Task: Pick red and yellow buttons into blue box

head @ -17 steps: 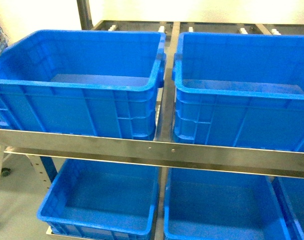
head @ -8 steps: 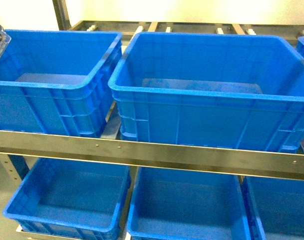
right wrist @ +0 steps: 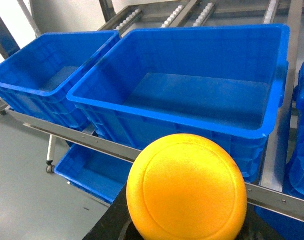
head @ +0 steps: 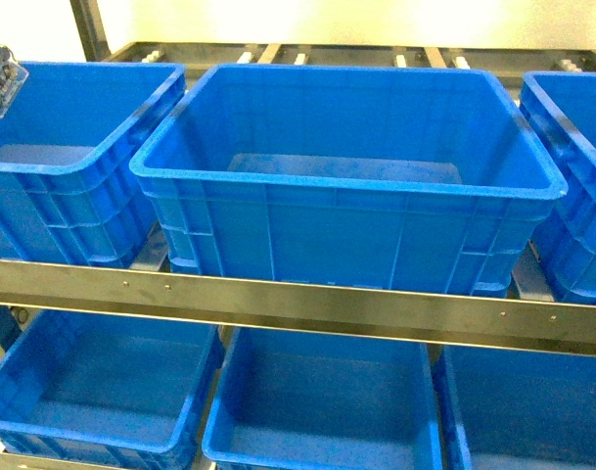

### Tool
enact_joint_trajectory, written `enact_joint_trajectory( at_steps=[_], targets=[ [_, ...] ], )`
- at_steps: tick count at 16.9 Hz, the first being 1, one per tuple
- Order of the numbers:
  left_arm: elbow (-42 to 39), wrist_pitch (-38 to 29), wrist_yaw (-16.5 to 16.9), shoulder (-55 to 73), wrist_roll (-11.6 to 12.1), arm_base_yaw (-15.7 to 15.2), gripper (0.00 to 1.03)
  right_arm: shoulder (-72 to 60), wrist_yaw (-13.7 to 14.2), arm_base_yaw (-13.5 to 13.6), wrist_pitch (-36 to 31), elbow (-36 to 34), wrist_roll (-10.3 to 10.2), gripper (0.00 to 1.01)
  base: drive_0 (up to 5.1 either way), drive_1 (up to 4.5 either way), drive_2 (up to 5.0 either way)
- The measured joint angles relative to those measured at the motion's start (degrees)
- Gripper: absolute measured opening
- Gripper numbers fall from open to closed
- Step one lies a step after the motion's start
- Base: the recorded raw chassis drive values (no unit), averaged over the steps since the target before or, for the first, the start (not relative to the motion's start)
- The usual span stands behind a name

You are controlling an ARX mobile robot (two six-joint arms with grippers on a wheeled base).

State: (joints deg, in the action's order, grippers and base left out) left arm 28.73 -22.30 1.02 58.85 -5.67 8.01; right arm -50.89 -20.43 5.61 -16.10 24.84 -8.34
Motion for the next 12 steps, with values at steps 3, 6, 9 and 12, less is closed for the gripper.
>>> enact_joint_trajectory(
  at_steps=[3, 6, 9, 12],
  targets=[
    [0.0, 0.1, -0.2, 0.1, 0.0, -0.3, 0.24, 0.0, 0.0, 0.0, 0.0, 0.0, 0.0, 0.26, 0.0, 0.00, 0.0],
    [0.0, 0.0, -0.2, -0.1, 0.0, -0.2, 0.24, 0.0, -0.2, 0.0, 0.0, 0.0, 0.0, 0.26, 0.0, 4.04, -4.1],
    [0.0, 0.1, -0.2, 0.0, 0.0, -0.2, 0.24, 0.0, -0.2, 0.0, 0.2, 0.0, 0.0, 0.26, -0.1, 3.14, -3.3],
    [0.0, 0.0, -0.2, 0.0, 0.0, -0.2, 0.24, 0.0, -0.2, 0.0, 0.0, 0.0, 0.0, 0.26, 0.1, 3.73, -3.6]
  ],
)
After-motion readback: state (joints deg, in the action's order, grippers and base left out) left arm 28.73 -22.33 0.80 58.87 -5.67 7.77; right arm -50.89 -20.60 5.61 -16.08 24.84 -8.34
